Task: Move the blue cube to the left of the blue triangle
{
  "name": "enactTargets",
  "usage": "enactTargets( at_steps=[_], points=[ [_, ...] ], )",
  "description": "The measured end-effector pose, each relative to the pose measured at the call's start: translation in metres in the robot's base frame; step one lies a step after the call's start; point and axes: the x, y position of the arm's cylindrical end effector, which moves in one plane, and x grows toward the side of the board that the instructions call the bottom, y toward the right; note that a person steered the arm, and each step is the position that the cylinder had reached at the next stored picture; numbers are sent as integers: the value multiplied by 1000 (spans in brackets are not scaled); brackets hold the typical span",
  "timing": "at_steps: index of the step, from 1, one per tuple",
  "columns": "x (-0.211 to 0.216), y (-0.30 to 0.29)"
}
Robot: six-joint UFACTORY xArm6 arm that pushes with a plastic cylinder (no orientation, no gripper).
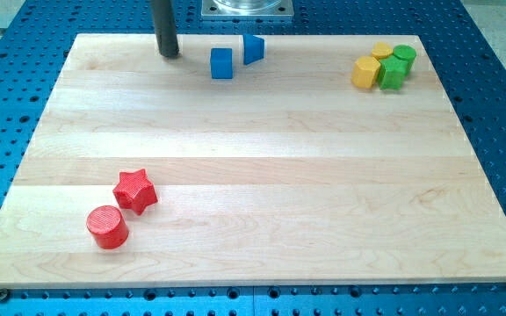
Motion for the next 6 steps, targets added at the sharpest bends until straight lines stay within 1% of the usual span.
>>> enactTargets(
  at_steps=[1, 2, 3, 4, 5, 6],
  points=[
    [48, 33],
    [63, 48],
    [63, 86],
    [44, 97],
    [28, 90],
    [28, 81]
  ],
)
